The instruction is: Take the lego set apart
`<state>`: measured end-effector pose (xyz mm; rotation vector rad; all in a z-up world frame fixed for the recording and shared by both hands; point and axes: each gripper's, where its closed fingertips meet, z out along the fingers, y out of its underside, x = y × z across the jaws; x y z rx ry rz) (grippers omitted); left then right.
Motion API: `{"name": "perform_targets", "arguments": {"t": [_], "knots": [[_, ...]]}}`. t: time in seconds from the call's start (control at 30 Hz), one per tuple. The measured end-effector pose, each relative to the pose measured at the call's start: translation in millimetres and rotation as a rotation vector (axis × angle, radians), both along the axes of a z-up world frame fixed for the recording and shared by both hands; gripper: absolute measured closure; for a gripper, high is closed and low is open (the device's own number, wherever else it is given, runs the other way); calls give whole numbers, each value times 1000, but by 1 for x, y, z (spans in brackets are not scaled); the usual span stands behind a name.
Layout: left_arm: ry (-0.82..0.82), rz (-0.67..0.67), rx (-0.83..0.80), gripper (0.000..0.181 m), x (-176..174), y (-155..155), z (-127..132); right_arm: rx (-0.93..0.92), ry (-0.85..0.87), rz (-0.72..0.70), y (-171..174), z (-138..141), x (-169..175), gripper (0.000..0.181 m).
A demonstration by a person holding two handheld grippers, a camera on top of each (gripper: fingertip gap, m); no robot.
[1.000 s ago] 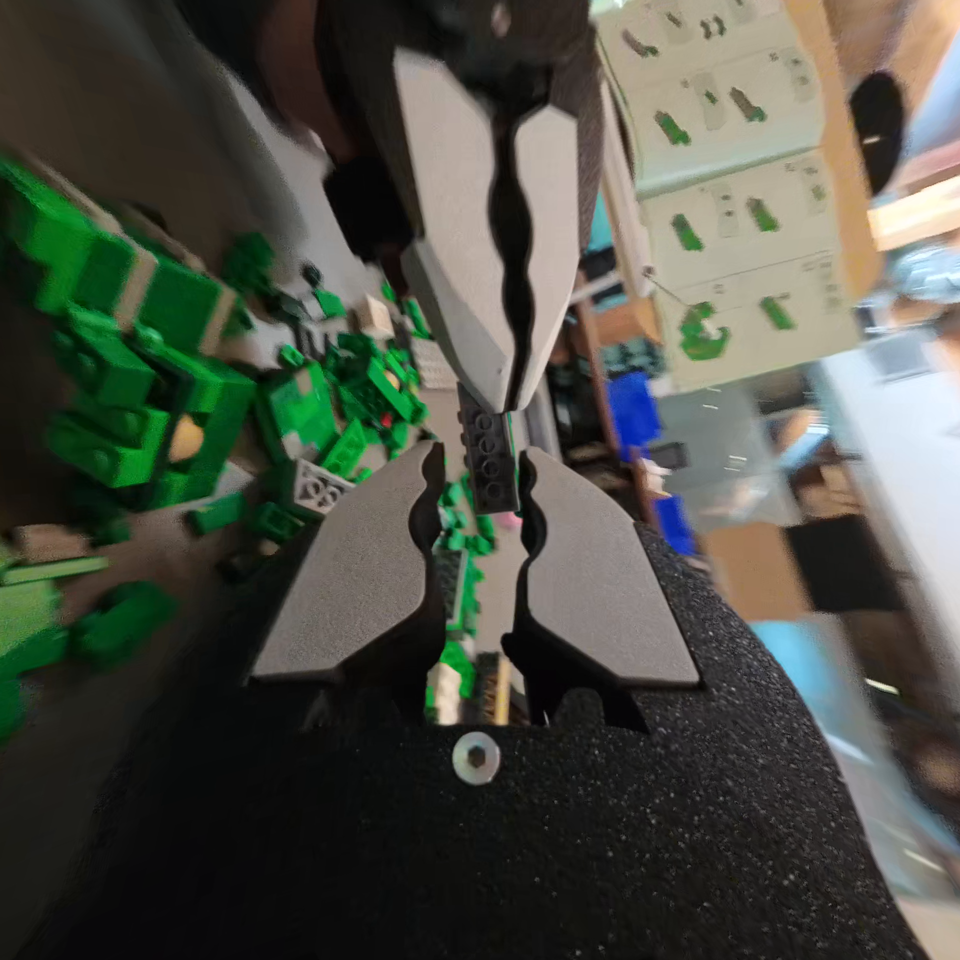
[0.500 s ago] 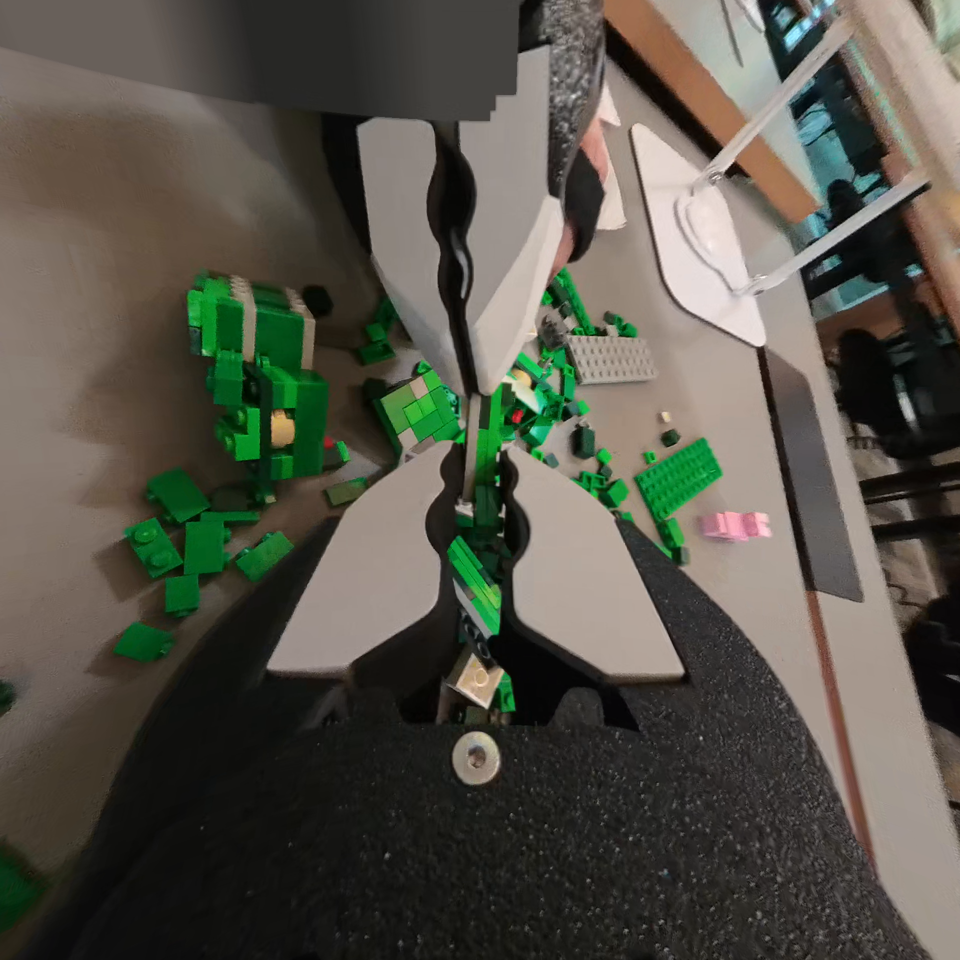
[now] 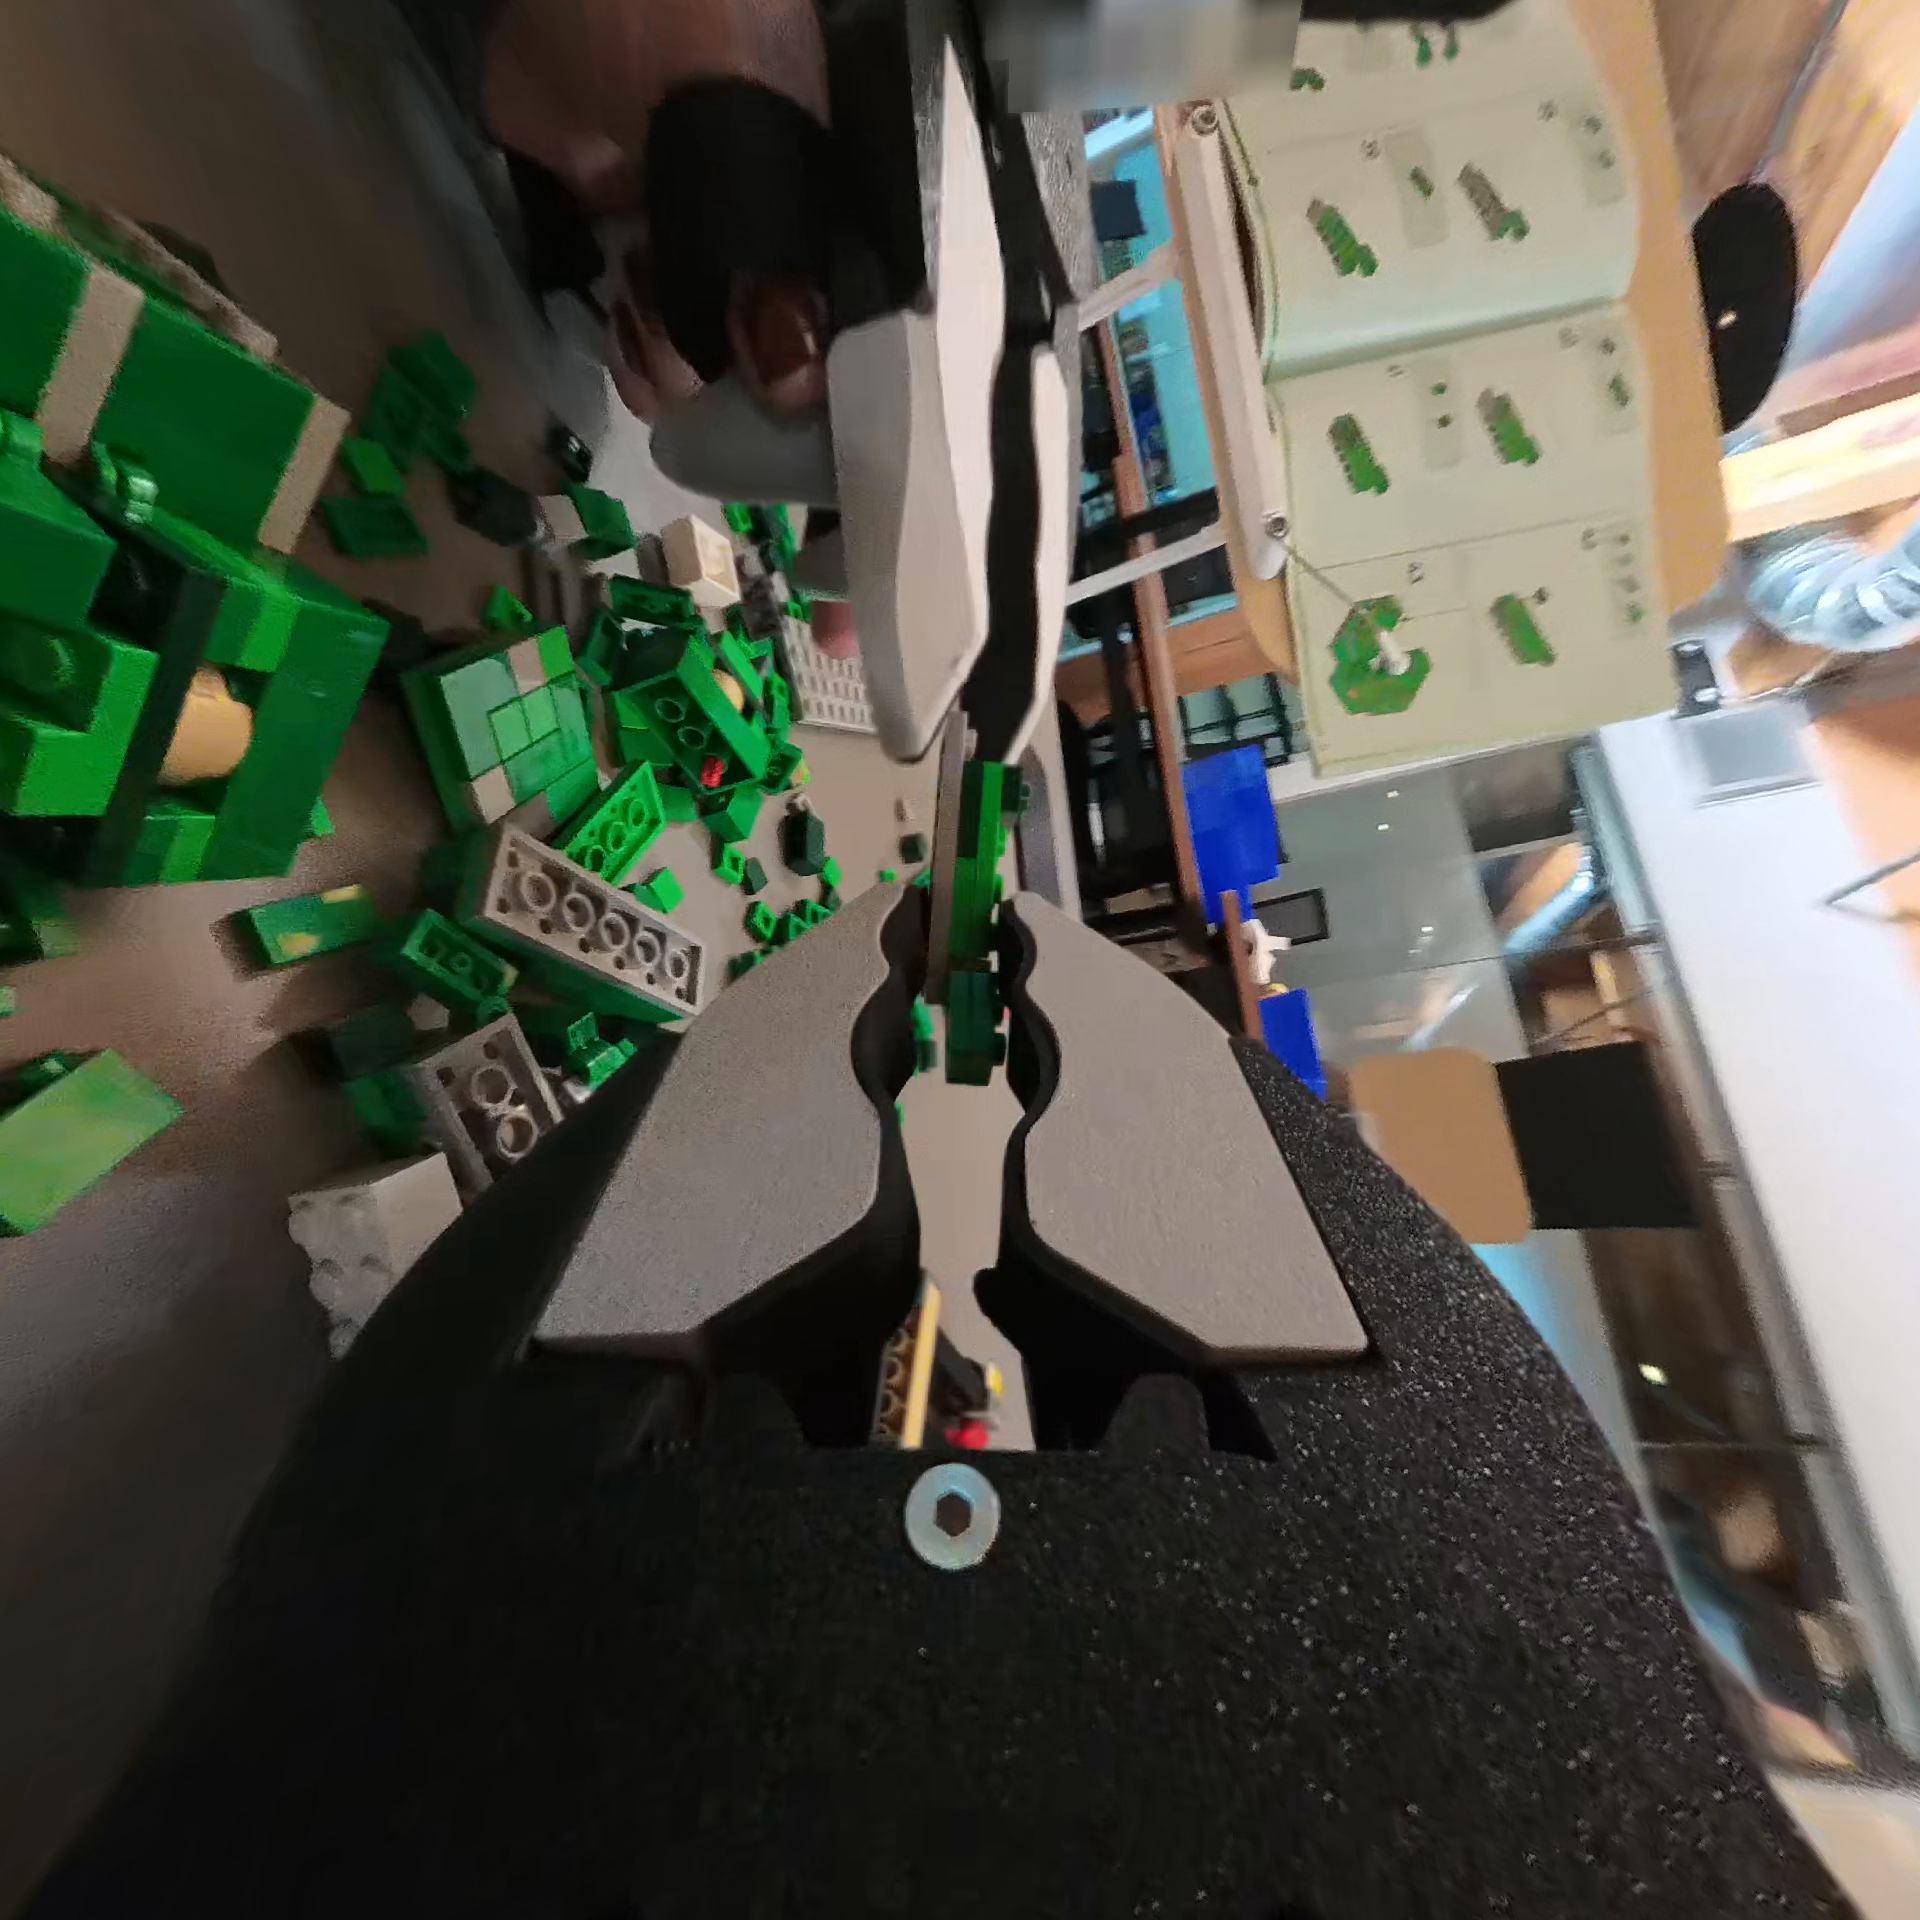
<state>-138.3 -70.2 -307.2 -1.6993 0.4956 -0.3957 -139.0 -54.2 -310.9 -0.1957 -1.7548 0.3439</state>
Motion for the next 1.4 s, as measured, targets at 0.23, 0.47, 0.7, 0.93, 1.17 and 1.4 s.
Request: {"name": "perform_targets", "arguments": {"t": [0.23,0.47,0.7,0.93,1.17,1.4], "knots": [[11,-20,-16,164,4,-1,-3,147,95,-28,-4,7,0,169],[1,-29,-18,165,5,-1,-2,237,138,-49,-4,9,0,169],[127,14,-37,165,0,2,-13,-134,-138,63,-10,-2,6,145],[434,-60,22,165,14,-4,-31,-317,-484,44,-18,-26,11,156],[377,-92,38,164,18,-6,-28,-271,-516,46,-23,-28,14,163],[-91,-169,-116,162,17,-8,-5,-112,-295,26,-18,-12,5,163]]}}
